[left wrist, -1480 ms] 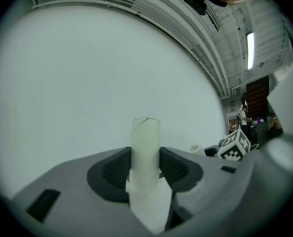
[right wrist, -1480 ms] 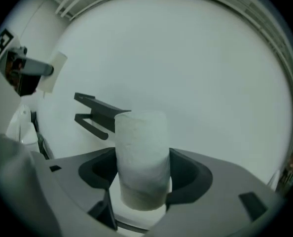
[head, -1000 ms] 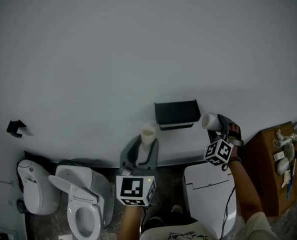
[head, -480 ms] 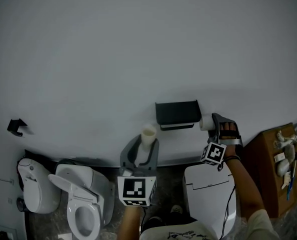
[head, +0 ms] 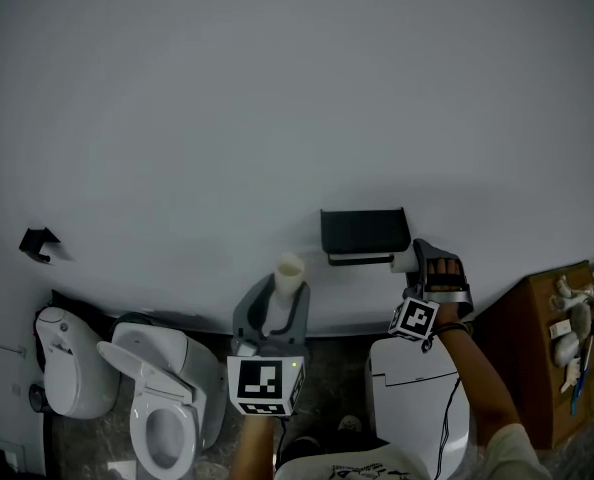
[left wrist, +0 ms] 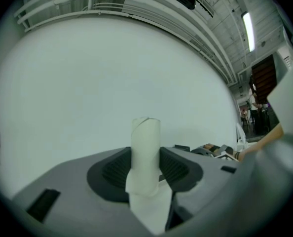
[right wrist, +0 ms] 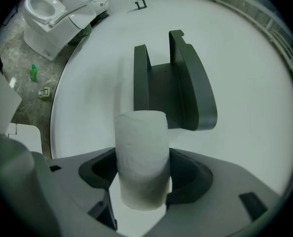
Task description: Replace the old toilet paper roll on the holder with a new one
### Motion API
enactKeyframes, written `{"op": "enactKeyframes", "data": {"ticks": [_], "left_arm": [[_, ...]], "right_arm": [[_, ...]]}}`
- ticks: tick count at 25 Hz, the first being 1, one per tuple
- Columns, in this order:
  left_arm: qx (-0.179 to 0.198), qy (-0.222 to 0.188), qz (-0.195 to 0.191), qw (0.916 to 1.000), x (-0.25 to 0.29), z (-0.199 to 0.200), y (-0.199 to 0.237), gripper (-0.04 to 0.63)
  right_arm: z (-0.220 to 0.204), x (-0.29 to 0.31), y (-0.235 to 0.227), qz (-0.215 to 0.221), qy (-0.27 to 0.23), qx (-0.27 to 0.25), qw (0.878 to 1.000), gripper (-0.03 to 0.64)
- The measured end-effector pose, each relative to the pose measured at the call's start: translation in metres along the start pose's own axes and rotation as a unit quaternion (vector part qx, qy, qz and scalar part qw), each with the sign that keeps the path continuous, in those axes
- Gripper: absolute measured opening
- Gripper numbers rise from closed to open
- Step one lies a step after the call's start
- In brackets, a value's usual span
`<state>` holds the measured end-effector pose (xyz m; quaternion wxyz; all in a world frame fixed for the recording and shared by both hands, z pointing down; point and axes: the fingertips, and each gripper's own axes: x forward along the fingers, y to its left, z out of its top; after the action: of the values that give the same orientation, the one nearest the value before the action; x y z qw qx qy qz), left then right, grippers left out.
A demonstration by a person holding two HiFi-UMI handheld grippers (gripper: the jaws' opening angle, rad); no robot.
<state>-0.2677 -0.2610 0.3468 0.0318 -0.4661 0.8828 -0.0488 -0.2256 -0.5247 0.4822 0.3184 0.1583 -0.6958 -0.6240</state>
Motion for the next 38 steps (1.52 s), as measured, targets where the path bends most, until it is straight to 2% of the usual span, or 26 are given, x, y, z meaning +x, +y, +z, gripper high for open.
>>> {"op": "enactKeyframes", "data": {"ticks": [11,23,33,38], "left_arm": [[0.009,0.001,0.036,0.9993,-0.025,0.002,0.03,0.183],[0.009,0.008,0.074,0.9972,-0.055,-0.003,0.062,0.183],[0.008,0.008,0.066,0.9977,-0.062,-0.004,0.064,0.184],[0.005,0.001,0.051,0.9987,-0.056,-0.001,0.053,0.183]], "right_arm": [[0.055,-0.002,0.005,-0.03,-0.03,-0.001,0.999,0.311],[0.12,-0.014,0.007,-0.038,-0.073,-0.004,0.997,0.313],[0.119,-0.04,0.01,-0.014,-0.081,0.048,0.995,0.327],[0.111,-0.067,0.012,0.017,-0.106,0.139,0.985,0.327]]}}
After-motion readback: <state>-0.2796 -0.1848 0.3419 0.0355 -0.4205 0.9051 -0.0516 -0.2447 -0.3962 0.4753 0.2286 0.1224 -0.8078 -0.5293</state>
